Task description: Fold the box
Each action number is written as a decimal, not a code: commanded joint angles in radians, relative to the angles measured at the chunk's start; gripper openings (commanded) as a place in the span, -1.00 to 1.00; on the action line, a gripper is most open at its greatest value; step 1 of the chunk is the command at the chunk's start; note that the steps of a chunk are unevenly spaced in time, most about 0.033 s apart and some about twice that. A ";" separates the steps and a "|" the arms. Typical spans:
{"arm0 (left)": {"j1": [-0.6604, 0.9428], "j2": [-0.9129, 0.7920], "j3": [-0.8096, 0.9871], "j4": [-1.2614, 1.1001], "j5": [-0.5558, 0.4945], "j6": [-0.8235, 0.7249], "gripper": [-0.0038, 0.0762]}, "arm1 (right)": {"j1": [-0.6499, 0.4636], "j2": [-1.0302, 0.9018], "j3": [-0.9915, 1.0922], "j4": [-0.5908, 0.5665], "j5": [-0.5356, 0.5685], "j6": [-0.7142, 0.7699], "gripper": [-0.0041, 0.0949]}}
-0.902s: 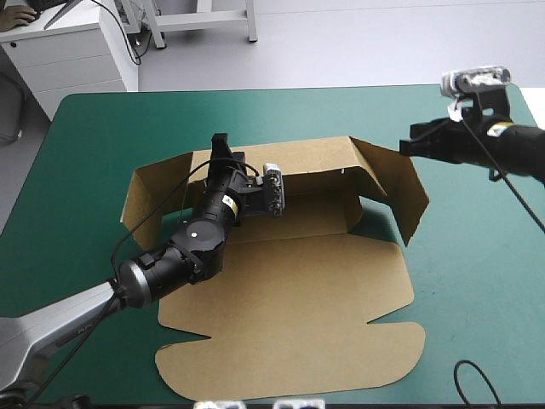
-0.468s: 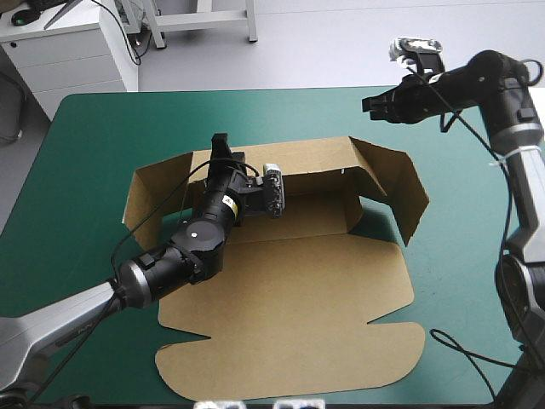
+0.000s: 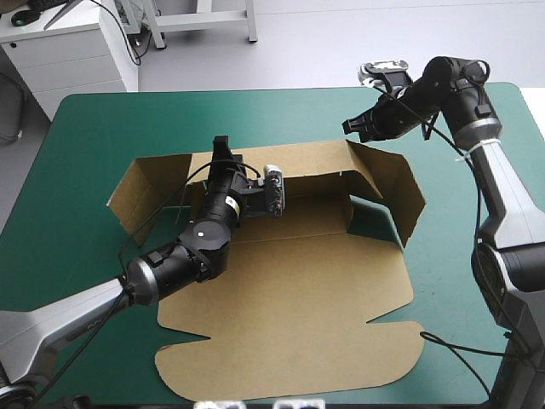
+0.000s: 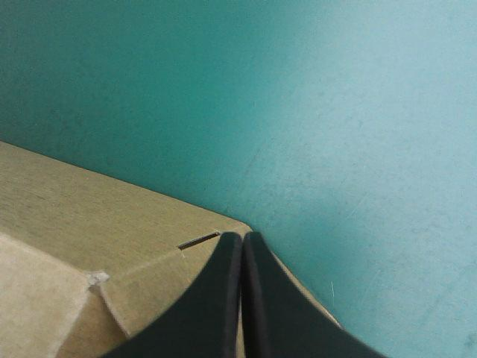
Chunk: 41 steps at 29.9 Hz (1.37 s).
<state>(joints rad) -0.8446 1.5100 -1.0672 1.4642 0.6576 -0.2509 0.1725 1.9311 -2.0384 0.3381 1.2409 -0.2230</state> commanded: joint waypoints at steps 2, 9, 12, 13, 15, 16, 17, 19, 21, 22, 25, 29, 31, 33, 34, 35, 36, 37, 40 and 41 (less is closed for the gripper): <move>-0.006 -0.033 -0.027 0.031 0.029 -0.017 -0.92 | 0.000 -0.054 -0.032 0.013 0.005 0.004 -0.96; -0.006 -0.033 -0.027 0.035 0.036 -0.017 -0.92 | 0.000 -0.064 -0.005 0.018 0.007 0.007 -0.96; -0.006 -0.032 -0.027 0.037 0.036 -0.017 -0.92 | 0.000 -0.086 0.026 0.018 0.007 -0.011 -0.96; -0.006 -0.032 -0.027 0.039 0.036 -0.017 -0.92 | 0.000 -0.097 0.032 0.009 0.007 -0.011 -0.96; -0.006 -0.032 -0.027 0.041 0.036 -0.017 -0.92 | 0.000 -0.118 0.037 -0.021 0.007 -0.003 -0.95; -0.006 -0.032 -0.027 0.041 0.036 -0.017 -0.92 | 0.000 -0.127 0.037 -0.034 0.007 0.001 -0.94; -0.006 -0.032 -0.027 0.041 0.036 -0.017 -0.92 | 0.000 -0.140 0.037 -0.043 0.007 0.002 -0.92; -0.006 -0.032 -0.027 0.041 0.036 -0.017 -0.92 | 0.000 -0.164 0.037 -0.053 0.007 0.002 -0.84; -0.006 -0.032 -0.027 0.041 0.036 -0.017 -0.92 | 0.000 -0.183 0.038 -0.058 0.007 0.000 -0.68; -0.006 -0.032 -0.027 0.041 0.036 -0.017 -0.92 | 0.000 -0.189 0.038 -0.061 0.007 0.000 -0.59; -0.006 -0.032 -0.027 0.041 0.038 -0.017 -0.92 | 0.000 -0.193 0.039 -0.071 0.007 0.000 -0.41; -0.006 -0.032 -0.027 0.041 0.043 -0.017 -0.92 | 0.000 -0.182 0.039 -0.070 -0.009 0.005 -0.40; -0.006 -0.032 -0.027 0.041 0.043 -0.017 -0.92 | 0.000 -0.175 0.039 -0.070 -0.037 0.007 -0.43; -0.006 -0.032 -0.027 0.035 0.043 -0.017 -0.92 | 0.000 -0.168 0.039 -0.070 -0.068 0.016 -0.53; -0.006 -0.032 -0.027 0.035 0.045 -0.017 -0.92 | 0.000 -0.164 0.039 -0.070 -0.072 0.020 -0.58; -0.006 -0.032 -0.027 0.035 0.045 -0.017 -0.92 | 0.000 -0.153 0.039 -0.068 -0.072 0.023 -0.67; -0.006 -0.032 -0.027 0.035 0.045 -0.017 -0.92 | 0.000 -0.146 0.039 -0.064 -0.061 0.023 -0.74; -0.006 -0.032 -0.027 0.035 0.045 -0.017 -0.92 | 0.000 -0.138 0.039 -0.059 -0.045 0.023 -0.80; -0.006 -0.032 -0.027 0.035 0.047 -0.017 -0.92 | 0.000 -0.114 0.046 -0.051 -0.002 0.039 -0.95; -0.006 -0.032 -0.027 0.035 0.047 -0.017 -0.92 | 0.000 -0.114 0.056 -0.043 -0.002 0.037 -0.95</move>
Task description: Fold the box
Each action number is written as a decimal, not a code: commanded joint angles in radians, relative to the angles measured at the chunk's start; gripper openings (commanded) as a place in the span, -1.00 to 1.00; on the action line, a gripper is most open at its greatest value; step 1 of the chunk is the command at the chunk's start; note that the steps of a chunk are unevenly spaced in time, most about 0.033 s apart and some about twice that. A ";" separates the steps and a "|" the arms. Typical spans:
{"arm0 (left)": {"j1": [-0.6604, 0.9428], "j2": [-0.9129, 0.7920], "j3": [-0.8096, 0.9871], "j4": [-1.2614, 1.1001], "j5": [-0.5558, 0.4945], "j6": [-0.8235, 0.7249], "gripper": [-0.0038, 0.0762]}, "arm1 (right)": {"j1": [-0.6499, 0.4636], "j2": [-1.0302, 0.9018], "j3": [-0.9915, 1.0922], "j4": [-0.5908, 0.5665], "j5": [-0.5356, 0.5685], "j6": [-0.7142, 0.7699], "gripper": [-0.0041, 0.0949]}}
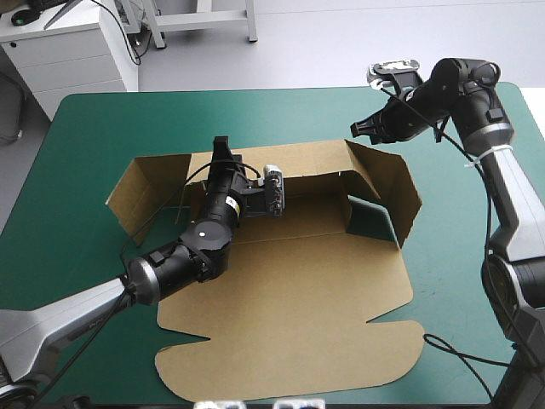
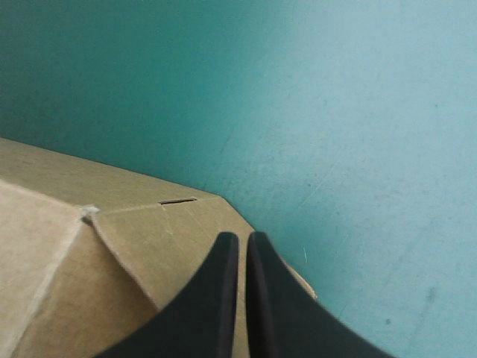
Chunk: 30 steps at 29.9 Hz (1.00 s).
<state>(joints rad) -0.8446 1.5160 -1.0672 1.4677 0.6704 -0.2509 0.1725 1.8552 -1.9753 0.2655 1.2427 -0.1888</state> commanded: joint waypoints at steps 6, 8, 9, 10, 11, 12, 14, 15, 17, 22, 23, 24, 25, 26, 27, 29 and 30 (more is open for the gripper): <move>-0.006 -0.038 -0.027 0.027 0.040 0.000 -0.92 | 0.002 -0.063 0.061 0.025 0.004 -0.022 -0.95; -0.006 -0.038 -0.027 0.027 0.042 0.000 -0.92 | 0.002 -0.081 0.098 0.020 0.004 -0.026 -0.95; -0.006 -0.038 -0.027 0.027 0.042 0.000 -0.92 | 0.002 -0.093 0.117 0.020 0.004 -0.034 -0.95; -0.006 -0.038 -0.027 0.027 0.042 -0.002 -0.92 | 0.002 -0.106 0.131 0.020 0.004 -0.039 -0.95; -0.006 -0.038 -0.027 0.027 0.042 -0.002 -0.92 | 0.002 -0.118 0.146 0.020 0.004 -0.042 -0.95; -0.006 -0.038 -0.027 0.027 0.042 -0.002 -0.92 | 0.002 -0.128 0.158 0.020 0.004 -0.044 -0.95; -0.006 -0.038 -0.027 0.027 0.042 -0.002 -0.92 | 0.002 -0.152 0.167 0.020 0.004 -0.046 -0.95; -0.006 -0.038 -0.027 0.027 0.042 -0.002 -0.92 | 0.002 -0.164 0.167 0.020 0.004 -0.046 -0.95; -0.006 -0.038 -0.027 0.027 0.042 -0.002 -0.92 | 0.002 -0.188 0.167 0.020 0.004 -0.046 -0.94; -0.006 -0.038 -0.027 0.027 0.042 -0.002 -0.92 | 0.002 -0.237 0.174 0.008 0.004 -0.045 -0.71; -0.006 -0.038 -0.027 0.027 0.042 -0.002 -0.92 | 0.002 -0.239 0.182 0.001 0.004 -0.045 -0.65; -0.006 -0.038 -0.027 0.027 0.042 -0.002 -0.92 | 0.002 -0.241 0.192 0.001 0.004 -0.045 -0.59; -0.006 -0.038 -0.027 0.027 0.042 -0.002 -0.92 | 0.002 -0.243 0.206 0.001 0.004 -0.045 -0.53; -0.006 -0.038 -0.027 0.027 0.042 -0.002 -0.92 | 0.002 -0.245 0.218 0.001 0.004 -0.047 -0.49; -0.006 -0.038 -0.027 0.027 0.042 -0.002 -0.92 | 0.002 -0.245 0.233 0.001 0.004 -0.049 -0.44; -0.006 -0.038 -0.027 0.027 0.042 -0.002 -0.92 | 0.002 -0.245 0.256 0.001 0.004 -0.054 -0.35; -0.006 -0.038 -0.027 0.027 0.042 -0.002 -0.92 | 0.002 -0.245 0.266 0.001 0.004 -0.058 -0.29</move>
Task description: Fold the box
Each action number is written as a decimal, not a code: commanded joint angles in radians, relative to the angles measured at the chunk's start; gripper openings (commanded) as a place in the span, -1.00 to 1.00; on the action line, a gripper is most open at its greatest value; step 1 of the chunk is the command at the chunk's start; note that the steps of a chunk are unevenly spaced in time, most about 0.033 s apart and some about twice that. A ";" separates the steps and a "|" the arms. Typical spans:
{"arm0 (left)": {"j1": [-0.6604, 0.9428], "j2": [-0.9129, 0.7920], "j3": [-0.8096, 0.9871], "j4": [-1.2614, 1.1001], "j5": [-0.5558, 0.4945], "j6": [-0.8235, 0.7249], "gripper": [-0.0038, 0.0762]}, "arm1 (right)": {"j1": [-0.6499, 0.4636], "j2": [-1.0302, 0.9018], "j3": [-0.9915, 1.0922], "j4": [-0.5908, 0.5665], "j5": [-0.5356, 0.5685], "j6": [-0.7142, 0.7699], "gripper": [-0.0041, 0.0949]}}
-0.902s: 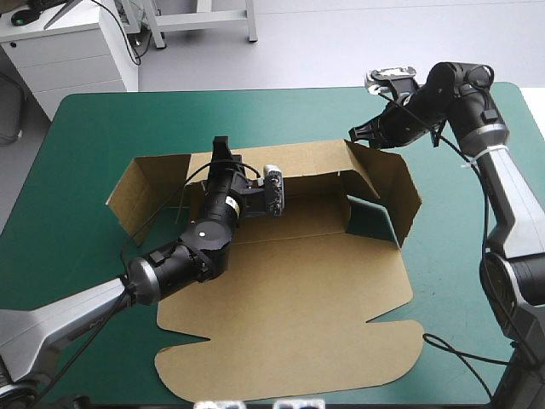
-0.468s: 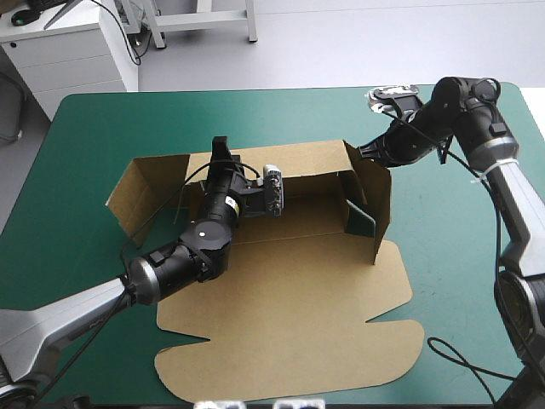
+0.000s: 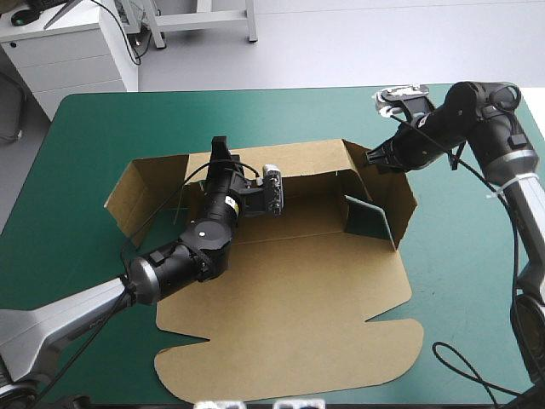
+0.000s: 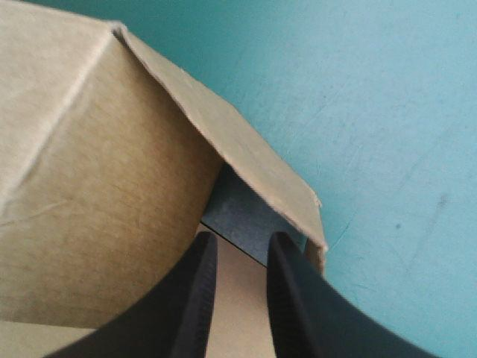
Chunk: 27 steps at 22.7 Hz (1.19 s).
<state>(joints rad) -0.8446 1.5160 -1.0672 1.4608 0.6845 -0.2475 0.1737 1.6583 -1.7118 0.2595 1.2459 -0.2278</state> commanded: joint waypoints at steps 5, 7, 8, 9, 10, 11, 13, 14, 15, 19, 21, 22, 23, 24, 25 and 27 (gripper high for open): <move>-0.006 -0.038 -0.027 0.015 0.035 -0.005 -0.92 | 0.001 -0.074 0.020 0.009 0.001 -0.045 0.23; -0.006 -0.038 -0.027 0.001 0.035 -0.005 -0.92 | 0.001 -0.089 0.022 0.003 0.001 -0.043 0.23; -0.006 -0.038 -0.027 -0.001 0.035 -0.005 -0.92 | 0.001 -0.098 0.038 0.003 0.001 -0.037 0.16; -0.006 -0.038 -0.027 -0.001 0.035 -0.005 -0.92 | 0.001 -0.098 0.053 0.007 0.001 -0.037 0.09; -0.006 -0.038 -0.027 0.001 0.035 -0.005 -0.92 | 0.001 -0.098 0.096 0.012 0.001 -0.037 -0.08; -0.006 -0.038 -0.027 0.001 0.035 -0.005 -0.92 | 0.001 -0.098 0.142 0.012 0.001 -0.037 -0.28; -0.006 -0.038 -0.027 0.003 0.035 -0.005 -0.92 | 0.001 -0.098 0.214 0.015 0.001 -0.058 -0.70; -0.006 -0.038 -0.027 0.003 0.035 -0.005 -0.92 | 0.001 -0.098 0.232 0.021 0.001 -0.069 -0.85; -0.006 -0.038 -0.027 0.003 0.034 -0.005 -0.92 | 0.001 -0.098 0.244 0.024 0.001 -0.074 -0.96; -0.006 -0.038 -0.027 0.003 0.034 -0.005 -0.92 | 0.001 -0.120 0.261 0.115 0.001 -0.124 -0.94; -0.006 -0.038 -0.027 0.003 0.034 -0.005 -0.92 | 0.001 -0.155 0.261 0.134 0.001 -0.140 -0.94; -0.006 -0.038 -0.027 0.003 0.034 -0.005 -0.92 | 0.001 -0.172 0.261 0.136 -0.002 -0.140 -0.94; -0.006 -0.038 -0.027 0.003 0.034 -0.005 -0.92 | 0.001 -0.187 0.261 0.136 -0.006 -0.140 -0.94; -0.006 -0.038 -0.027 0.005 0.034 -0.005 -0.92 | 0.001 -0.207 0.261 0.136 -0.013 -0.144 -0.94; -0.006 -0.038 -0.027 0.008 0.034 -0.005 -0.92 | 0.001 -0.229 0.261 0.136 -0.021 -0.147 -0.94; -0.006 -0.038 -0.027 0.008 0.032 -0.005 -0.92 | 0.001 -0.270 0.260 0.136 -0.047 -0.151 -0.94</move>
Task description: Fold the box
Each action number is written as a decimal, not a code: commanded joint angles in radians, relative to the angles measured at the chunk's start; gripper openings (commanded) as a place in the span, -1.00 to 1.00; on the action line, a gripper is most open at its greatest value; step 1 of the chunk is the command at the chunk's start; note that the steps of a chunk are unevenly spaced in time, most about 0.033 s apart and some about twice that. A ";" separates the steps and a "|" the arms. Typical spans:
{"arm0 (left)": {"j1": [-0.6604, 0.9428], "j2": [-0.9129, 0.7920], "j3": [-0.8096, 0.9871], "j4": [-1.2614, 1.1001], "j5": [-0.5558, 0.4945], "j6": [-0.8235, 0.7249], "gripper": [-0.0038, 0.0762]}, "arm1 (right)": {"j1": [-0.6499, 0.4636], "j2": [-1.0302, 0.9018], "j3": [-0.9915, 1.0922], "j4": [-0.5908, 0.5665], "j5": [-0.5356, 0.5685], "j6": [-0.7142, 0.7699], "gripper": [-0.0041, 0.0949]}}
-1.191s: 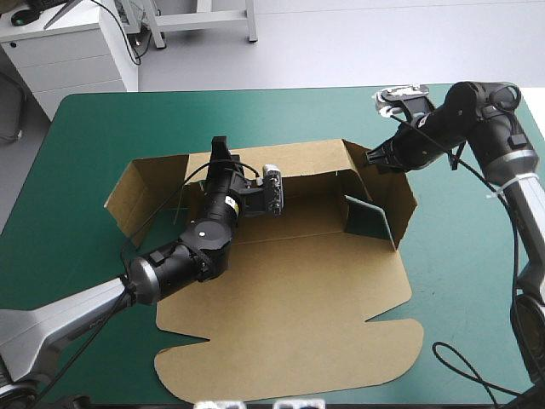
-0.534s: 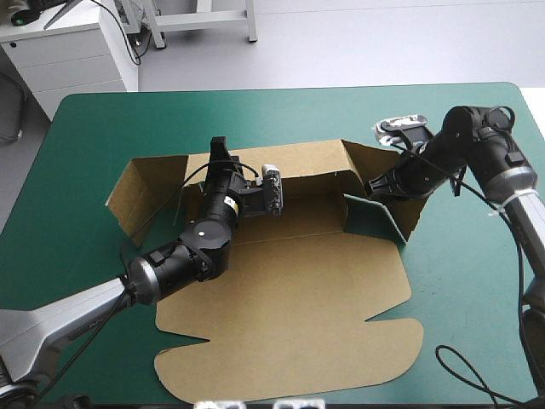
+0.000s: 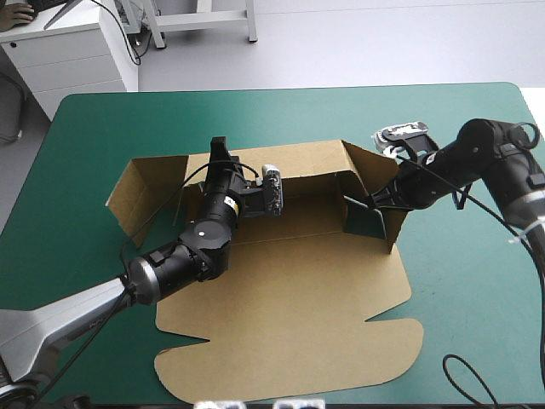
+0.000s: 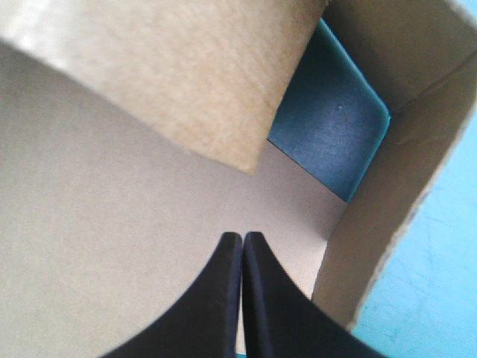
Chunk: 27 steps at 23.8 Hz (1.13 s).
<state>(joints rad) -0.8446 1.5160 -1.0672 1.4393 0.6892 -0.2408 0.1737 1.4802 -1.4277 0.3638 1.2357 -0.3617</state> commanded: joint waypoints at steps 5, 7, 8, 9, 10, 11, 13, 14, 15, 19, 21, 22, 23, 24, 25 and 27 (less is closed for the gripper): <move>-0.006 -0.038 -0.027 0.029 0.027 -0.012 -0.92 | 0.001 -0.151 -0.027 0.029 -0.158 -0.017 -0.95; -0.006 -0.038 -0.027 0.029 0.026 -0.012 -0.92 | 0.001 -0.155 -0.031 0.029 -0.205 -0.012 -0.94; -0.006 -0.038 -0.027 0.029 0.018 -0.012 -0.92 | 0.001 -0.149 -0.042 0.029 -0.241 -0.004 -0.94; -0.006 -0.038 -0.027 0.029 0.014 -0.012 -0.92 | 0.001 -0.141 -0.046 0.029 -0.254 -0.003 -0.94; -0.006 -0.038 -0.027 0.029 0.009 -0.012 -0.92 | 0.001 -0.136 -0.055 0.029 -0.266 -0.003 -0.94; -0.006 -0.038 -0.027 0.029 0.007 -0.012 -0.92 | 0.001 -0.126 -0.064 0.027 -0.278 -0.003 -0.94; -0.008 -0.038 -0.027 0.029 0.004 -0.012 -0.92 | 0.001 -0.112 -0.084 0.016 -0.292 -0.003 -0.94; -0.008 -0.038 -0.027 0.029 0.004 -0.012 -0.92 | 0.001 -0.099 -0.098 0.004 -0.295 0.001 -0.94; -0.008 -0.038 -0.027 0.029 0.004 -0.012 -0.92 | 0.001 -0.085 -0.117 -0.010 -0.295 0.011 -0.94; -0.008 -0.038 -0.027 0.029 0.001 -0.012 -0.92 | 0.001 0.019 -0.228 -0.081 -0.292 0.079 -0.95; -0.008 -0.038 -0.027 0.029 -0.012 -0.012 -0.92 | 0.001 0.088 -0.295 -0.089 -0.281 0.095 -0.95; -0.008 -0.038 -0.027 0.029 -0.025 -0.012 -0.92 | 0.001 0.134 -0.344 -0.089 -0.268 0.102 -0.95; -0.008 -0.038 -0.027 0.031 -0.030 -0.012 -0.92 | 0.001 0.160 -0.366 -0.085 -0.258 0.103 -0.95; -0.008 -0.038 -0.027 0.038 -0.034 -0.012 -0.92 | 0.001 0.203 -0.404 -0.085 -0.228 0.120 -0.95; -0.008 -0.038 -0.027 0.043 -0.034 -0.012 -0.92 | 0.001 0.246 -0.433 -0.085 -0.201 0.127 -0.95; -0.008 -0.038 -0.027 0.059 -0.034 -0.012 -0.92 | 0.001 0.290 -0.452 -0.085 -0.178 0.129 -0.95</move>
<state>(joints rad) -0.8446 1.5160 -1.0672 1.4457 0.6601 -0.2408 0.1737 1.7816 -1.8317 0.2682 1.0676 -0.2355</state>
